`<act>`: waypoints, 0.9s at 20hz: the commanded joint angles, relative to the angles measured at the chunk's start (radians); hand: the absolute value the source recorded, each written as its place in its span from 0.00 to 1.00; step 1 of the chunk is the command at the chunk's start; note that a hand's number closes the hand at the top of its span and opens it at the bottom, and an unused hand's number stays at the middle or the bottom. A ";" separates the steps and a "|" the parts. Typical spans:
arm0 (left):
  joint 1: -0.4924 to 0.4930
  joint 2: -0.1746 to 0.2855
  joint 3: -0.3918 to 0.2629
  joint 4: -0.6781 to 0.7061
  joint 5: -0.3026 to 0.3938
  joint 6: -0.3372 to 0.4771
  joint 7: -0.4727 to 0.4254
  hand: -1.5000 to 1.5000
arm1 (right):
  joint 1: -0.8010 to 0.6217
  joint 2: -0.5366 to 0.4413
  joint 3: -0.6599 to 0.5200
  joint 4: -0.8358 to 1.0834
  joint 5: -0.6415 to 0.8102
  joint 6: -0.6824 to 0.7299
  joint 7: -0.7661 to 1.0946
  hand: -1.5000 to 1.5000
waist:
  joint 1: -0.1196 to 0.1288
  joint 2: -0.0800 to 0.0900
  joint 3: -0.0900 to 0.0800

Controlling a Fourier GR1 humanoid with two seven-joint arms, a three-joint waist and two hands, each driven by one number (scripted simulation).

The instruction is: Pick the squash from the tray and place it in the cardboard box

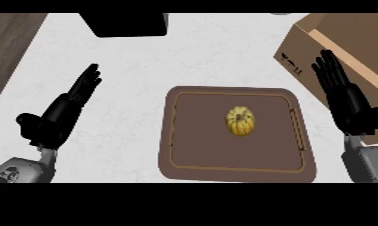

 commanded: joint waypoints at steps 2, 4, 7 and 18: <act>-0.013 0.042 0.000 -0.044 -0.048 -0.011 -0.015 0.50 | -0.067 -0.031 0.048 -0.141 0.206 -0.276 0.150 0.00 | 0.013 -0.004 -0.024; -0.052 0.075 0.016 -0.027 -0.087 -0.004 -0.038 0.50 | -0.133 -0.141 0.035 -0.160 0.321 -0.341 0.219 0.00 | -0.003 -0.017 -0.035; -0.077 0.081 0.010 -0.040 -0.089 -0.011 -0.027 0.50 | -0.088 -0.337 0.089 -0.073 0.512 -0.309 0.321 0.00 | -0.040 -0.014 -0.064; -0.126 0.051 -0.031 -0.037 -0.130 -0.016 -0.027 0.50 | -0.251 -0.468 0.409 -0.395 0.910 -0.063 0.925 0.00 | 0.007 -0.006 -0.033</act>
